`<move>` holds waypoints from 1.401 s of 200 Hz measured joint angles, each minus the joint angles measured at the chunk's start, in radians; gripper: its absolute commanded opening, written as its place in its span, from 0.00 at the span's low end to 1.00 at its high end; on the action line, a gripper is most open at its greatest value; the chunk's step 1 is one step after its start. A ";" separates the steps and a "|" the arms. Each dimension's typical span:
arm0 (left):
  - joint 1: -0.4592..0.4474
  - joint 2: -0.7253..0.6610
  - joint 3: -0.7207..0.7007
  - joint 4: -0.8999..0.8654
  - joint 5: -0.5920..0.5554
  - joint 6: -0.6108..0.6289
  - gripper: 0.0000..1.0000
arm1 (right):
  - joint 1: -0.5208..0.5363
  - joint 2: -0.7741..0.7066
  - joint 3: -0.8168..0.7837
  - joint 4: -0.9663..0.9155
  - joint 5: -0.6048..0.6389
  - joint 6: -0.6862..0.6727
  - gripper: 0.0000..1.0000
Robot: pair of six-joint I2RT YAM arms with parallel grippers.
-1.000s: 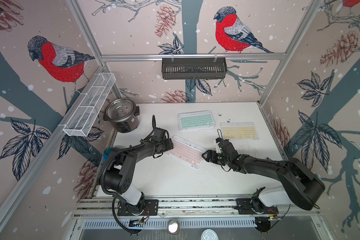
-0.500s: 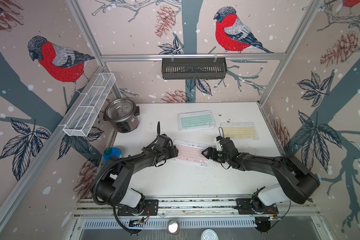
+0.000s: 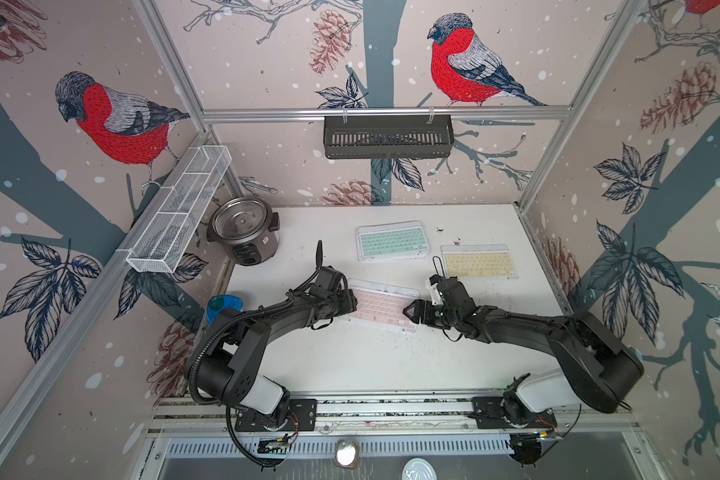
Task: Stack the numeric keypads
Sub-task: Move the numeric keypad to the center of the board.
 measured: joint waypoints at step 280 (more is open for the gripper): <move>-0.090 -0.025 -0.129 0.234 -0.090 0.011 0.66 | -0.038 -0.086 -0.112 0.185 -0.147 0.224 0.77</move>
